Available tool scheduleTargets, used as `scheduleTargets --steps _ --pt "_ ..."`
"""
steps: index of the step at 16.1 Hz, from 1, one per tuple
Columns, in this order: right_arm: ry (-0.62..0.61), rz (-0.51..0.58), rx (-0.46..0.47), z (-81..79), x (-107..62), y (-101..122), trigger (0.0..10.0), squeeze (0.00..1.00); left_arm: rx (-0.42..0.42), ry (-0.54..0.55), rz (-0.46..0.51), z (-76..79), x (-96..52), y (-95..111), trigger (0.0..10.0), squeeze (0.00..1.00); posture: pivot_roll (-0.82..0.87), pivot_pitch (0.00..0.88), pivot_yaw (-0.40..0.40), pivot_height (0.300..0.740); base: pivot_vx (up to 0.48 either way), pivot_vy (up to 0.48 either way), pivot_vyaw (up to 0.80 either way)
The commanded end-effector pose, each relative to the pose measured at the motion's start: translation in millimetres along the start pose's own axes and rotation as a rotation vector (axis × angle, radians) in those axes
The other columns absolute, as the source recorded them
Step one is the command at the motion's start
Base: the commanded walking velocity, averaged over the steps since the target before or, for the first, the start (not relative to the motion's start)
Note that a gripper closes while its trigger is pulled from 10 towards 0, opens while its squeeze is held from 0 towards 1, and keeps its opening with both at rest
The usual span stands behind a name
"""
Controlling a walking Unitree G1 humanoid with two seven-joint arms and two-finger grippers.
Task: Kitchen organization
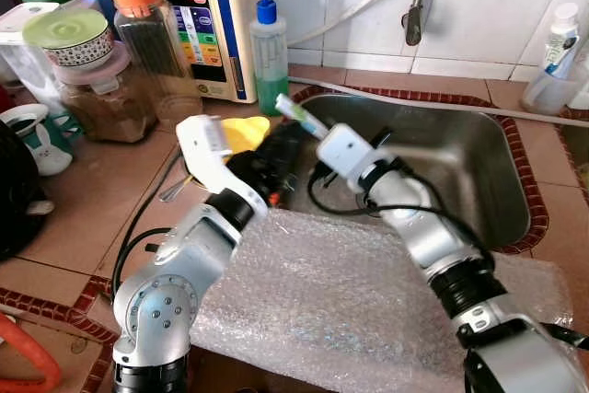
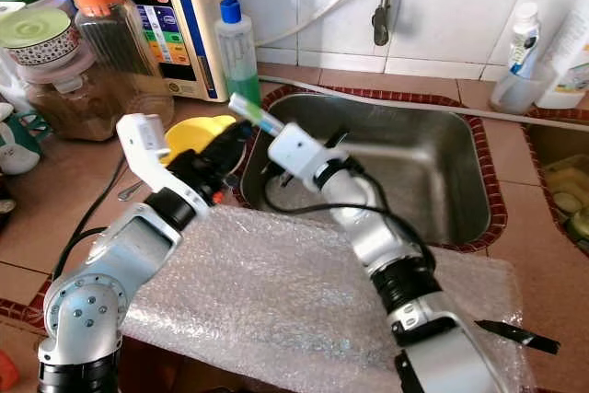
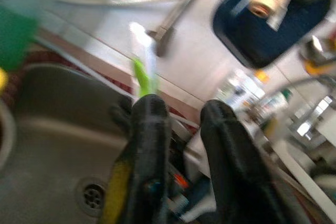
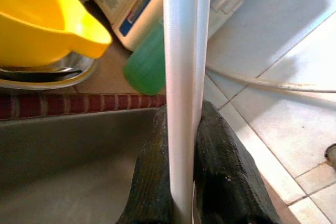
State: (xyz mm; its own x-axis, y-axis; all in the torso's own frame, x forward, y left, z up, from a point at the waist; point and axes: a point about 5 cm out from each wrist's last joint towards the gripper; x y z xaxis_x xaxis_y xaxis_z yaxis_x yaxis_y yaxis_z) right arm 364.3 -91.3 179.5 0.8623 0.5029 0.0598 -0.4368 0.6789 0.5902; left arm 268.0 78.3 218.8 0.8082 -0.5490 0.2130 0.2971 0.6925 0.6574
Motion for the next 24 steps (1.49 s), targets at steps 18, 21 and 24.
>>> scheduleTargets --steps 18,21,24 --pt "0.070 -0.539 0.431 -6.2 -81.0 -108 10.0 0.00 0.577 -0.048 -0.222 -14.5 -10.0 -19 10.0 1.00 -0.20 0.113 0.116 0.740 0.000 0.000 0.00" --pt "0.085 -0.583 0.466 -8.8 -86.3 -111 10.0 0.46 0.633 -0.080 -0.258 -15.6 -11.8 -26 10.0 1.00 -0.20 0.113 0.116 0.740 0.000 0.000 0.00" --pt "0.146 -0.622 0.440 -14.4 -92.2 -115 10.0 1.00 0.646 -0.101 -0.305 -17.9 -15.5 -33 10.0 1.00 -0.21 0.108 0.118 0.740 0.000 0.000 0.00"
Point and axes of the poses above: a point about 5 cm out from each wrist's last joint towards the gripper, its own x axis pointing out of the wrist towards the gripper, its own y axis along the axis of the wrist's last joint, z = x × y, and after that the axes turned 9 degrees about -x, right-handed
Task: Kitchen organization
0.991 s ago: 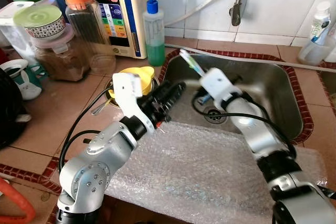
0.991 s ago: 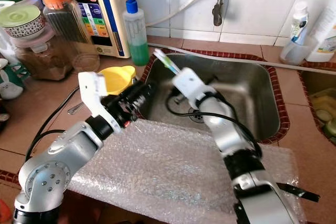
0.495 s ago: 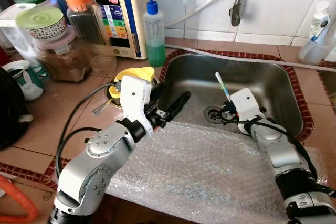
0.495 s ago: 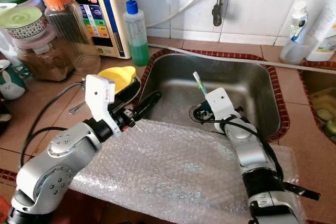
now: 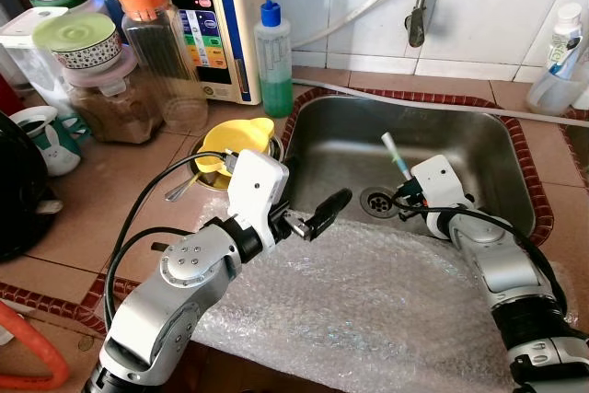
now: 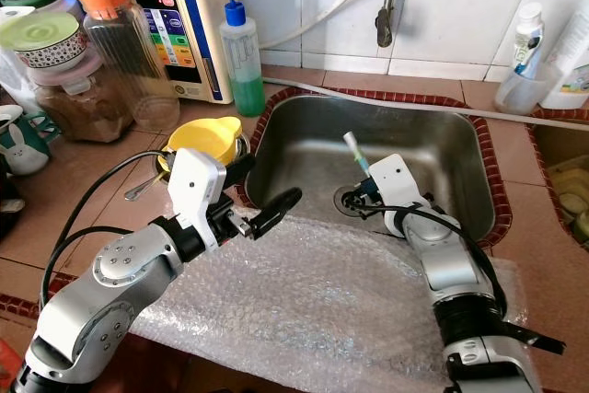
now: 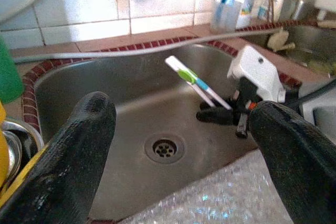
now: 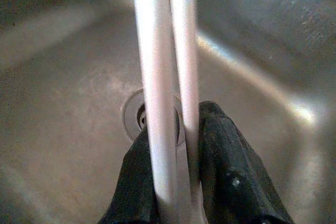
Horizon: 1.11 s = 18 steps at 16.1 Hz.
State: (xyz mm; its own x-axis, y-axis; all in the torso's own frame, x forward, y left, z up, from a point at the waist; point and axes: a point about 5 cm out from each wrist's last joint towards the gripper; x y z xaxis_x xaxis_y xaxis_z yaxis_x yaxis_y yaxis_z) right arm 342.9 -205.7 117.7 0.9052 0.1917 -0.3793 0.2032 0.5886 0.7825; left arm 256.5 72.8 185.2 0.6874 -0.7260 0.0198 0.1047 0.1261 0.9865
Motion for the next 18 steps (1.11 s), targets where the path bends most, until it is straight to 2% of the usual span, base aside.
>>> scheduleTargets --steps 1,9,14,15,16,17,18 --pt "0.064 -0.096 -0.010 -13.5 -2.2 -23 10.0 1.00 0.003 -0.016 -0.028 1.6 -1.2 -6 10.0 1.00 -0.21 0.108 0.118 0.740 0.000 0.000 0.00" --pt "-0.010 -0.116 -0.203 -13.0 -3.1 -25 10.0 1.00 0.023 0.010 -0.009 -0.9 -0.4 -5 10.0 1.00 -0.20 0.106 0.118 0.740 0.000 0.000 0.00" --pt "-0.023 -0.113 -0.209 -14.2 -1.5 -24 10.0 1.00 0.030 0.031 0.001 -3.4 -0.8 -4 10.0 1.00 -0.20 0.108 0.118 0.740 0.000 0.000 0.00" --pt "-0.002 -0.113 -0.214 -15.1 -1.3 -24 10.0 1.00 0.034 0.033 0.000 -3.8 -1.5 -4 10.0 1.00 -0.20 0.110 0.119 0.740 0.000 0.000 0.00" --pt "0.063 -0.124 -0.232 -22.5 -1.7 -26 10.0 1.00 0.036 0.031 -0.004 -3.8 -1.6 -4 10.0 1.00 -0.20 0.108 0.120 0.740 0.000 0.000 0.00" --pt "0.062 -0.124 -0.255 -22.5 -1.7 -26 10.0 1.00 0.040 0.030 -0.006 -3.6 -1.3 -4 10.0 1.00 -0.20 0.108 0.120 0.740 0.000 0.000 0.00" --pt "0.073 -0.118 -0.225 -23.6 -1.7 -25 10.0 1.00 0.039 0.027 -0.005 -3.0 -1.0 -4 10.0 1.00 -0.20 0.109 0.121 0.740 0.000 0.000 0.00"
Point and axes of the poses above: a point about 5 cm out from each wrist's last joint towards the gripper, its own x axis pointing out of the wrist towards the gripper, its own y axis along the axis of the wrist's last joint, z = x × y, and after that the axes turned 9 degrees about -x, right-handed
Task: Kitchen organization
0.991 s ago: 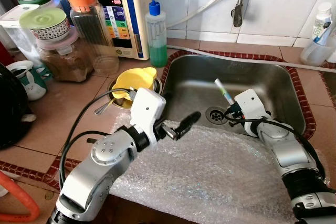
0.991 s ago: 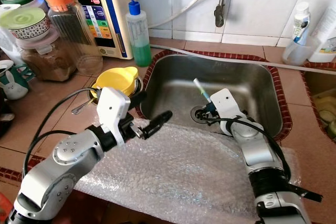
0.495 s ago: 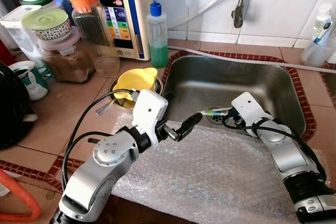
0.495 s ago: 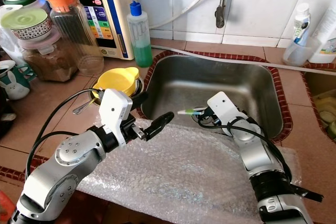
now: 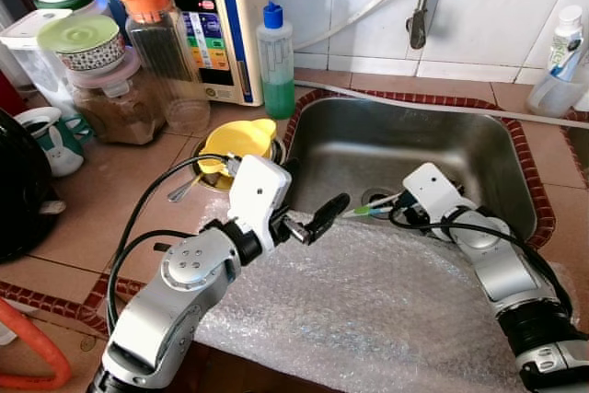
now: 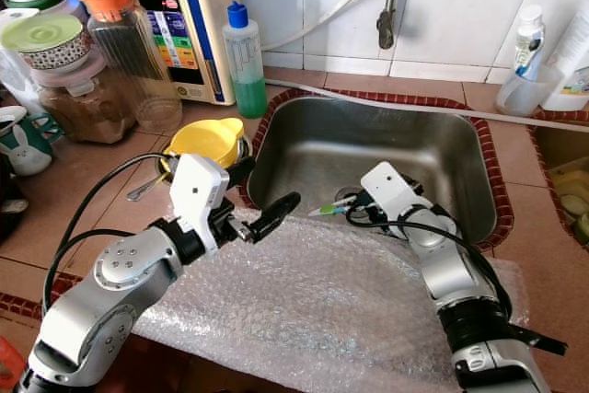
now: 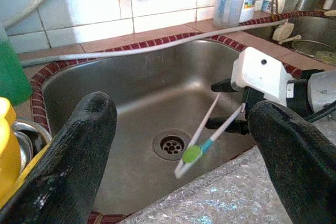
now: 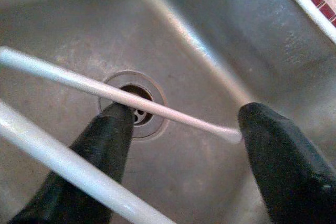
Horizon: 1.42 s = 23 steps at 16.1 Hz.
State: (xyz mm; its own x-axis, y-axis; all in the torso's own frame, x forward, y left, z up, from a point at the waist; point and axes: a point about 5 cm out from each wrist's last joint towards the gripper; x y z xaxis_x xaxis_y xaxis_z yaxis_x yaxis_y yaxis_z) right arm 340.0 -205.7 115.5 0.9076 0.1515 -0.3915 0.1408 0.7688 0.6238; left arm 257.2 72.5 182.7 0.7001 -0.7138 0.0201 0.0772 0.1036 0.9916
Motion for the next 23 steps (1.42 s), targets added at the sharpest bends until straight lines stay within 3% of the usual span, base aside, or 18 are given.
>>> scheduleTargets --steps 1,2,4,6,8,11,12,13,14,15,18,21,23 --pt "0.088 -0.062 0.079 -24.3 0.9 -15 10.0 1.00 0.001 0.010 -0.007 -2.1 -1.3 -2 10.0 1.00 -0.20 0.109 0.121 0.740 0.000 0.000 0.00" --pt "0.020 -0.040 0.196 -15.7 2.5 -10 10.0 1.00 0.002 0.010 -0.007 -2.1 -1.2 -2 10.0 1.00 -0.20 0.109 0.121 0.740 0.000 0.000 0.00" --pt "-0.005 -0.018 0.397 -4.9 3.7 -3 10.0 1.00 0.003 0.010 -0.010 -2.2 -1.7 -3 10.0 1.00 -0.20 0.111 0.122 0.740 0.000 0.000 0.00" --pt "-0.012 -0.035 0.206 -1.9 2.9 -8 10.0 1.00 -0.001 0.005 -0.009 0.2 -0.9 -3 10.0 1.00 -0.20 0.110 0.123 0.740 0.000 0.000 0.00" --pt "-0.060 -0.041 0.171 3.0 2.8 -9 10.0 1.00 0.000 0.007 -0.007 -0.2 -0.8 -3 10.0 1.00 -0.20 0.110 0.122 0.740 0.000 0.000 0.00" --pt "-0.100 0.044 0.248 9.0 2.7 6 10.0 1.00 0.000 0.022 0.000 -2.2 -1.1 -2 10.0 1.00 -0.20 0.109 0.122 0.740 0.000 0.000 0.00" --pt "-0.117 0.095 0.292 11.7 2.4 13 10.0 0.95 -0.007 0.036 0.013 -4.7 -0.9 0 10.0 1.00 -0.20 0.107 0.123 0.740 0.000 0.000 0.00" --pt "-0.136 0.171 0.336 13.5 0.5 26 10.0 0.76 0.000 0.081 0.044 -11.6 -0.2 4 10.0 1.00 -0.20 0.106 0.124 0.740 0.000 0.000 0.00" --pt "-0.143 0.216 0.351 13.1 -0.8 34 10.0 0.27 -0.001 0.118 0.068 -17.2 -0.1 8 10.0 1.00 -0.20 0.105 0.126 0.740 0.000 0.000 0.00" --pt "-0.145 0.259 0.375 10.7 -2.1 43 10.0 0.00 -0.007 0.180 0.104 -26.4 -0.6 13 10.0 1.00 -0.20 0.105 0.126 0.740 0.000 0.000 0.00" --pt "-0.040 0.424 0.419 -9.3 -11.0 79 10.0 0.00 -0.081 0.477 0.182 -69.3 -11.0 23 10.0 1.00 -0.20 0.106 0.132 0.740 0.000 0.000 0.00" --pt "0.028 0.482 0.424 -20.9 -16.9 92 10.0 0.00 -0.104 0.591 0.187 -87.0 -20.0 22 10.0 1.00 -0.20 0.106 0.132 0.740 0.000 0.000 0.00" --pt "0.098 0.554 0.369 -34.9 -25.7 103 10.0 0.00 -0.117 0.717 0.190 -101.8 -32.7 18 10.0 1.00 -0.20 0.104 0.133 0.740 0.000 0.000 0.00"
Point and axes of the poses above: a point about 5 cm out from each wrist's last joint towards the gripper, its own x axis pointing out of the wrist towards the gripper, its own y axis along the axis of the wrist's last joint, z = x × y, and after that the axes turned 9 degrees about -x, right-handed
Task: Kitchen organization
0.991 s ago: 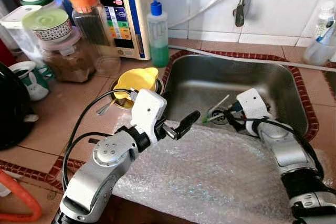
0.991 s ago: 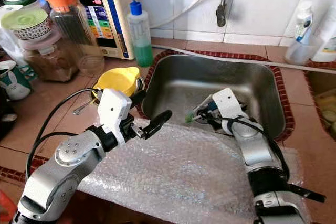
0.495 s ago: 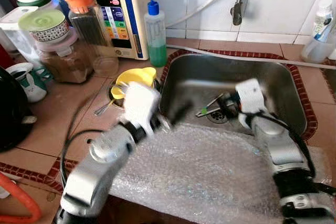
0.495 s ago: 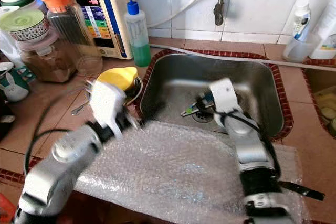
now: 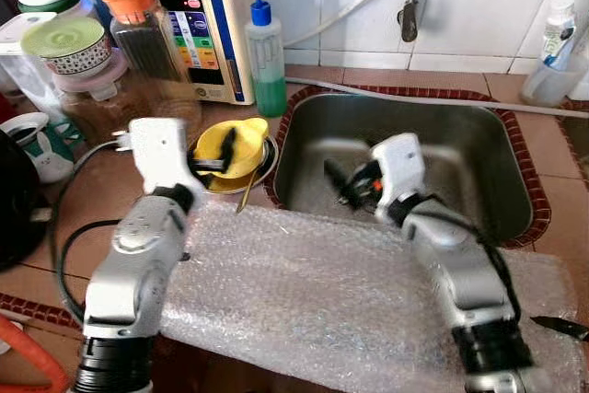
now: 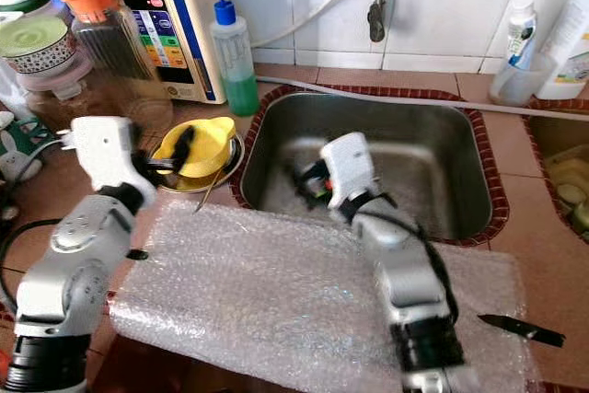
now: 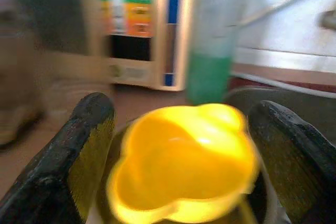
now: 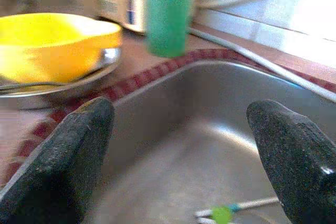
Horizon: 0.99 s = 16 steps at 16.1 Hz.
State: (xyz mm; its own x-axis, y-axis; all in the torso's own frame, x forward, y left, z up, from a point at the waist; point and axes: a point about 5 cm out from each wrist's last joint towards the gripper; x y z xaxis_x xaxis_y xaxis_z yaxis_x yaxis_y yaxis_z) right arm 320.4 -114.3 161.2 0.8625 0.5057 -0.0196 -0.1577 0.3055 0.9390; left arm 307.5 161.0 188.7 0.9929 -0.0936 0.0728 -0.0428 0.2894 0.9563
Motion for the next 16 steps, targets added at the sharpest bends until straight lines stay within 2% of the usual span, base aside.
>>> scheduleTargets --steps 1,2,3,5,7,10,12,14,16 --pt "0.006 0.047 -0.020 -5.7 0.1 9 10.0 0.00 -0.051 0.073 0.030 -12.2 -1.8 3 10.0 0.77 -0.20 0.104 0.133 0.740 0.000 0.000 0.00" --pt "-0.010 0.064 -0.014 -6.1 0.2 12 10.0 0.00 -0.075 0.103 0.052 -16.2 -3.6 6 10.0 0.58 -0.20 0.104 0.133 0.740 0.000 0.000 0.00" --pt "0.010 0.084 0.003 -9.1 0.7 14 10.0 0.00 -0.096 0.136 0.084 -21.8 -6.4 10 10.0 0.00 -0.19 0.098 0.131 0.740 0.000 0.000 0.00" --pt "0.014 0.092 -0.005 -10.7 0.3 17 10.0 0.00 -0.117 0.196 0.093 -33.6 -12.2 10 10.0 0.00 -0.19 0.095 0.131 0.740 0.000 0.000 0.00" --pt "0.021 0.089 -0.030 -12.2 0.9 18 10.0 0.00 -0.126 0.165 0.030 -37.5 -20.4 0 10.0 0.00 -0.19 0.094 0.129 0.740 0.000 0.000 0.00" --pt "0.069 0.093 -0.018 -16.1 -0.5 18 10.0 0.00 -0.147 0.021 -0.071 -37.9 -35.0 -7 10.0 0.00 -0.17 0.099 0.120 0.740 0.000 0.000 0.00" --pt "0.075 0.085 -0.024 -16.7 -0.7 16 10.0 0.00 -0.088 -0.006 -0.086 -44.5 -36.8 -5 10.0 0.00 -0.17 0.099 0.120 0.740 0.000 0.000 0.00" --pt "0.107 0.101 -0.042 -19.6 -0.9 19 10.0 0.00 0.018 -0.001 -0.106 -55.3 -34.0 -2 10.0 0.00 -0.17 0.104 0.118 0.740 0.000 0.000 0.00" --pt "0.130 0.107 -0.040 -21.0 -2.9 19 10.0 0.00 0.086 -0.020 -0.135 -59.8 -29.7 2 10.0 0.00 -0.17 0.104 0.119 0.740 0.000 0.000 0.00"
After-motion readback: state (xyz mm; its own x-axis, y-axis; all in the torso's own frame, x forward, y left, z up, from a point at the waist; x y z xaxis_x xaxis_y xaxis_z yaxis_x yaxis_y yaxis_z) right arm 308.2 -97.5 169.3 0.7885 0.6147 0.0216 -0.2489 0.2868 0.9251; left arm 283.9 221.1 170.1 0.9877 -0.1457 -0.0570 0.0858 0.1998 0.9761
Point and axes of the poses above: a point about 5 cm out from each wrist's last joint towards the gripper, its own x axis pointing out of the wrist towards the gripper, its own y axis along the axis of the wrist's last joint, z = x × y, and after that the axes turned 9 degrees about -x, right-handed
